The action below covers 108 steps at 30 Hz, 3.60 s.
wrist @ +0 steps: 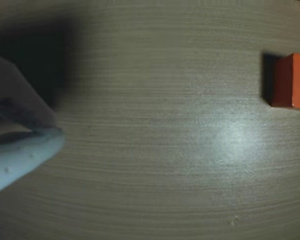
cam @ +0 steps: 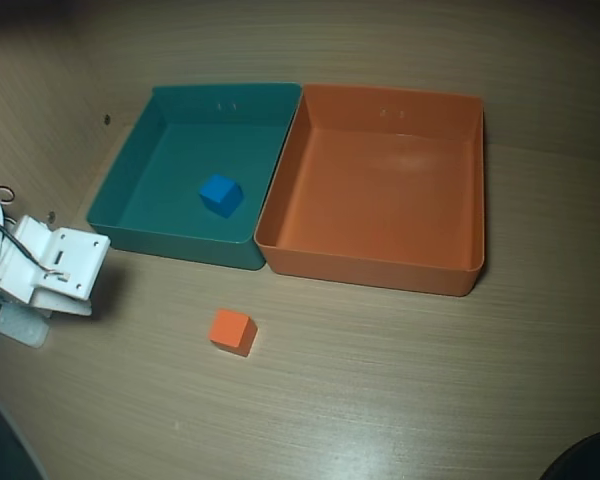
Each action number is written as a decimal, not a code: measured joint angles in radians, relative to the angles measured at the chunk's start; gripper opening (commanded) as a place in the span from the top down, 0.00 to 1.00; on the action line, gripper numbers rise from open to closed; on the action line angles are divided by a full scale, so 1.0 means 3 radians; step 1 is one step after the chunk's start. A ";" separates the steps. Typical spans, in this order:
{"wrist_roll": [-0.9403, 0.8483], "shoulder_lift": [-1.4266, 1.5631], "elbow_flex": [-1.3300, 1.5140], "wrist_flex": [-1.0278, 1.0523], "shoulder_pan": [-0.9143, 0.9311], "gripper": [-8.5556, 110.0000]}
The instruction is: Grasp a cube and put it in the box.
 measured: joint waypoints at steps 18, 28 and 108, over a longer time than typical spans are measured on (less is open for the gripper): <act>0.0000 -0.2899 -0.2352 -0.0010 -0.0077 0.97; 0.0000 -0.3789 -0.3313 -0.0010 -0.0077 0.97; 0.0000 -0.5359 -0.4193 -0.0036 -0.0102 0.58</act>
